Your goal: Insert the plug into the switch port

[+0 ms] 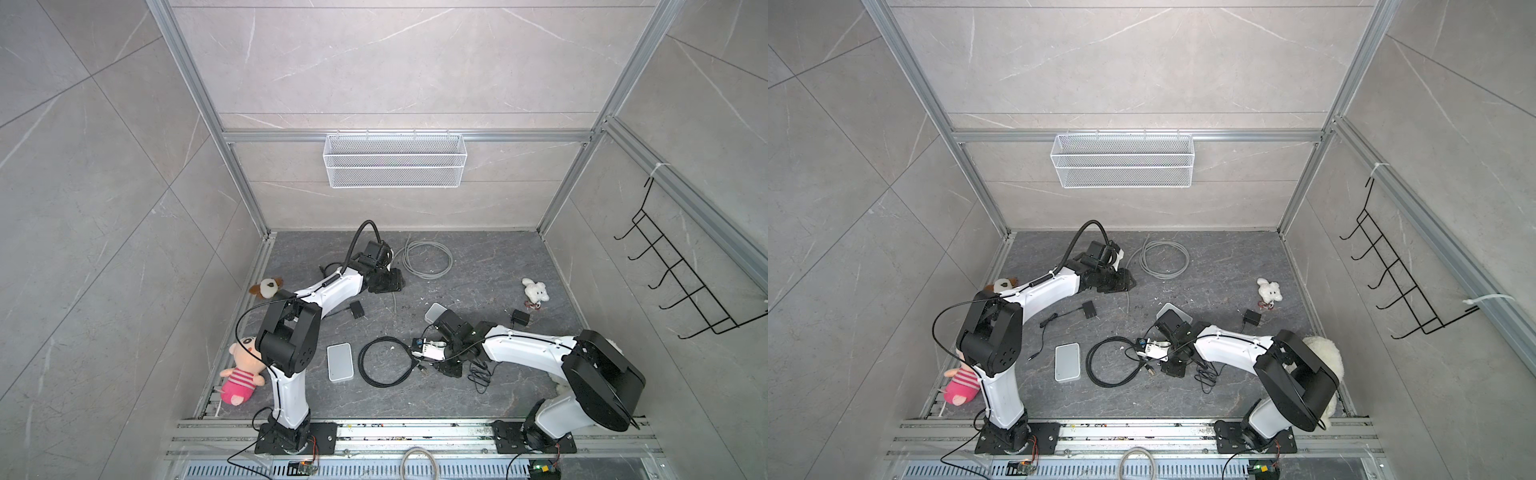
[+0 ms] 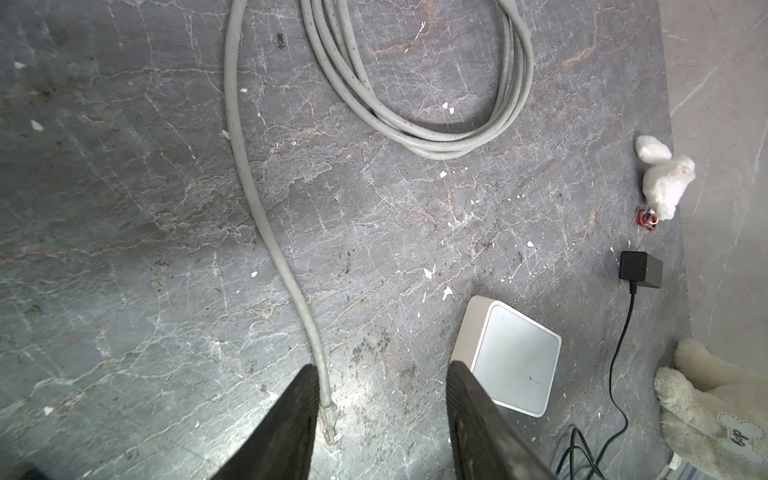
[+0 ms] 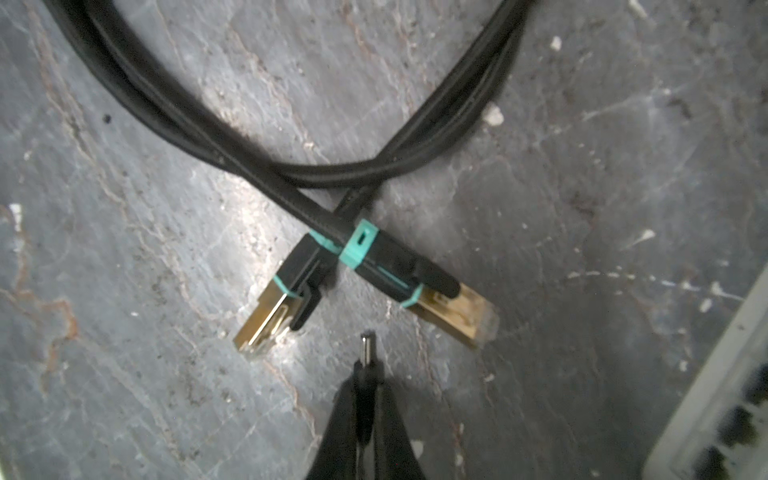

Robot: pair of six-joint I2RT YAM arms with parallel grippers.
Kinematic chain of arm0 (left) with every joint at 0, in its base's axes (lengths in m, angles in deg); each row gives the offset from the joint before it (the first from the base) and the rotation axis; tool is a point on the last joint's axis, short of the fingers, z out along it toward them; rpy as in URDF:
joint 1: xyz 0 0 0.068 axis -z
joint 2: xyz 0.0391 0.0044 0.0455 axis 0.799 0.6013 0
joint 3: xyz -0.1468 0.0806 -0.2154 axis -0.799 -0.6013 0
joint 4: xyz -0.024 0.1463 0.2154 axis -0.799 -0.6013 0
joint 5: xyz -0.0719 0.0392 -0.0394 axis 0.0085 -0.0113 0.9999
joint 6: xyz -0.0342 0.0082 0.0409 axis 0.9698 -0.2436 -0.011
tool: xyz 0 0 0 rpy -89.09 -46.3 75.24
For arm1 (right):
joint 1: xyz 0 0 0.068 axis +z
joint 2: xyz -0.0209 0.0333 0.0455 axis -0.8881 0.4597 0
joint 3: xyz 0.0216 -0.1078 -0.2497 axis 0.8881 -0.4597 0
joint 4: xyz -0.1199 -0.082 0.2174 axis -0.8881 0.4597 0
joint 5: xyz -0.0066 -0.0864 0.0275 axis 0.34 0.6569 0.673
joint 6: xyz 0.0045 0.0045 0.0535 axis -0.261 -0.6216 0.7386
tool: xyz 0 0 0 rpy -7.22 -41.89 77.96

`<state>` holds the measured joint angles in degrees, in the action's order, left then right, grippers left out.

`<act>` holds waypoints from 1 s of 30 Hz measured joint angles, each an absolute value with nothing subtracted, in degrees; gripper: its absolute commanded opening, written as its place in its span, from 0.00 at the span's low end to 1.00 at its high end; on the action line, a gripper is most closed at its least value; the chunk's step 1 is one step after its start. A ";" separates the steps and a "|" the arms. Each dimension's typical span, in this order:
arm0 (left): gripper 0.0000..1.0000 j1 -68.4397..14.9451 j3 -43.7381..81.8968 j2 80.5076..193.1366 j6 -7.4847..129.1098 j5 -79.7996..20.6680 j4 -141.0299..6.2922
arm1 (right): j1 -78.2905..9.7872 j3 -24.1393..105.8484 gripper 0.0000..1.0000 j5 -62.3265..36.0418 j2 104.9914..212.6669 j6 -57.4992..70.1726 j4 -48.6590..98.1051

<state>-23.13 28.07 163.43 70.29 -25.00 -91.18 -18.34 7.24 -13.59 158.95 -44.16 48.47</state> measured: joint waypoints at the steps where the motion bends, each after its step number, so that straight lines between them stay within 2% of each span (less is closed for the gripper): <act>1: 0.53 -23.04 28.66 163.52 70.12 -24.98 -91.58 | -18.60 7.13 0.06 -13.61 158.77 -44.14 48.34; 4: 0.53 -22.60 30.74 164.26 69.53 -24.76 -92.41 | -20.96 6.63 0.05 -13.50 157.33 -44.14 48.16; 9: 0.54 -20.22 34.69 167.01 69.02 -23.78 -93.37 | -32.09 7.52 0.04 -12.30 152.46 -44.01 47.75; 13: 0.54 -17.57 37.34 170.07 68.76 -23.32 -94.11 | -37.84 10.04 0.03 -10.82 153.24 -45.03 48.10; 26: 0.56 -13.12 43.44 177.94 68.39 -21.66 -96.95 | -44.00 10.41 0.02 -10.55 158.05 -47.22 48.32; 30: 0.51 -12.44 43.94 180.15 68.19 -20.68 -97.28 | -44.02 10.43 0.03 -10.58 159.21 -47.59 47.92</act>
<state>-12.44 43.94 180.15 68.19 -20.68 -97.28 -44.02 10.43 -10.58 159.21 -47.59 47.92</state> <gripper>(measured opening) 0.527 0.075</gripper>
